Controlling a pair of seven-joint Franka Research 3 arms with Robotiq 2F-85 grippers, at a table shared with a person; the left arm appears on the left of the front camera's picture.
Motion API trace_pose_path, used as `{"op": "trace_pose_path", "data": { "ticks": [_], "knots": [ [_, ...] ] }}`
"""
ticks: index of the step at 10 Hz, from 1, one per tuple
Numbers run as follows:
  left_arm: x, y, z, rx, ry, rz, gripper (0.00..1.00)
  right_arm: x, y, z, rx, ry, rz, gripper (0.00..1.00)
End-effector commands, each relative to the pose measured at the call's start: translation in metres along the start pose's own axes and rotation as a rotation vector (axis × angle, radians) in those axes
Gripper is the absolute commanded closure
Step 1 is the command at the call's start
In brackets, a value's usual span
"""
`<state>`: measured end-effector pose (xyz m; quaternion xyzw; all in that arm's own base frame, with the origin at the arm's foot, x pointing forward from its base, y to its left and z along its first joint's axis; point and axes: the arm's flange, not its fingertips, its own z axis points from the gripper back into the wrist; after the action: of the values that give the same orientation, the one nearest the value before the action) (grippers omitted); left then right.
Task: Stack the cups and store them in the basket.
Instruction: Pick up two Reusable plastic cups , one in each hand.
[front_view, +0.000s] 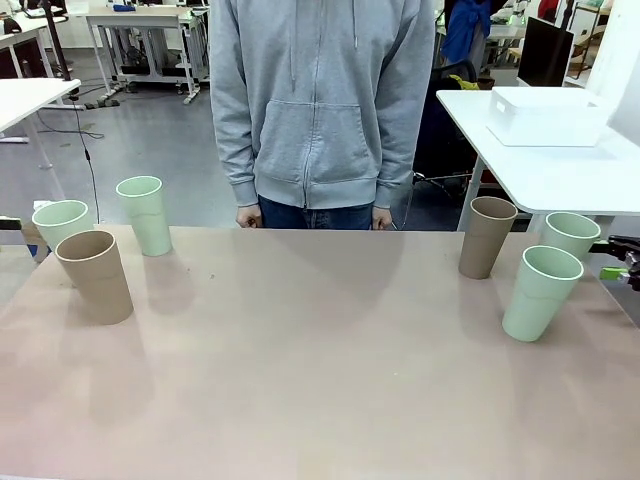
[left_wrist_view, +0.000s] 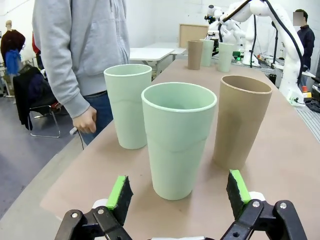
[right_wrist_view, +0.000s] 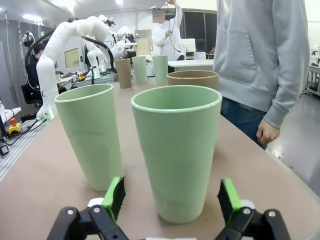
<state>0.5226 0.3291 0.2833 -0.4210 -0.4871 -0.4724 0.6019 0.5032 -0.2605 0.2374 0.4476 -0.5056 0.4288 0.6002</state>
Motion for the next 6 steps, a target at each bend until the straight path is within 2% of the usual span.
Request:
{"op": "trace_pose_path", "data": {
  "ticks": [1, 6],
  "knots": [
    [-0.012, 0.003, -0.006, 0.067, -0.039, -0.028, 0.0, 0.001, -0.001, -0.012, -0.041, -0.003, -0.02, 0.0],
    [-0.037, 0.009, -0.03, 0.116, -0.087, -0.006, 0.0, -0.003, -0.003, -0.022, -0.019, -0.041, -0.041, 0.0]
  ]
}}
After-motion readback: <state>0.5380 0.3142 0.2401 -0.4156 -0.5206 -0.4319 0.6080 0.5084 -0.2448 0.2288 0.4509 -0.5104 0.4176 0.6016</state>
